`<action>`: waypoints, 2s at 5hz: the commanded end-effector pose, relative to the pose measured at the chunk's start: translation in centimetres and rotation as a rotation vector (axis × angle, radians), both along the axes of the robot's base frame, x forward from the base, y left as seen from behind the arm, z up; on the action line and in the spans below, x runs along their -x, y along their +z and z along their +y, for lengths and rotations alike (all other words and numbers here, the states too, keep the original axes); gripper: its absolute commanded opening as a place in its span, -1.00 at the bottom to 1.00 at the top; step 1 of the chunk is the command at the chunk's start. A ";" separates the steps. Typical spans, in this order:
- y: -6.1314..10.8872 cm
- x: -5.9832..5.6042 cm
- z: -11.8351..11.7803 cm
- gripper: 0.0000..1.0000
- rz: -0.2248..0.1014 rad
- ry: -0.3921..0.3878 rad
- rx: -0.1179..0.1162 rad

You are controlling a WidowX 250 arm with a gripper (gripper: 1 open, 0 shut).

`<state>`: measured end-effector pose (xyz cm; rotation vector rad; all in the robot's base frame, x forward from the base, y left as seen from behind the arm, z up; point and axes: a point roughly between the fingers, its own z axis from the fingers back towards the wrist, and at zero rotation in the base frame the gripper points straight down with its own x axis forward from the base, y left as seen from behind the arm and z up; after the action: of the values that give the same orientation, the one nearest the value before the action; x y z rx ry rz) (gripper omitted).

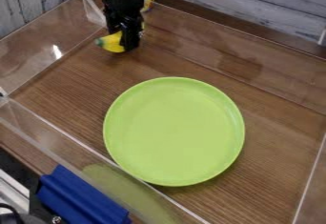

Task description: Put the banana on top of the green plate

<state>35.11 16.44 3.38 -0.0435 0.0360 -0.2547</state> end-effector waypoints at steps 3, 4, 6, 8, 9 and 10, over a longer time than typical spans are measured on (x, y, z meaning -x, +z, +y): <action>7.5 0.7 -1.8 -1.00 -0.100 0.005 -0.073; 9.5 2.8 -4.7 -1.00 -0.104 0.001 -0.060; 10.5 7.2 -10.7 -1.00 -0.088 -0.006 -0.028; 10.5 10.4 -14.6 -1.00 -0.080 0.005 -0.006; 10.2 11.0 -15.4 -1.00 -0.078 0.014 -0.004; 9.9 11.6 -16.5 -1.00 -0.077 0.027 -0.003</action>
<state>23.33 -0.01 12.36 -0.0349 -0.0019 -0.2286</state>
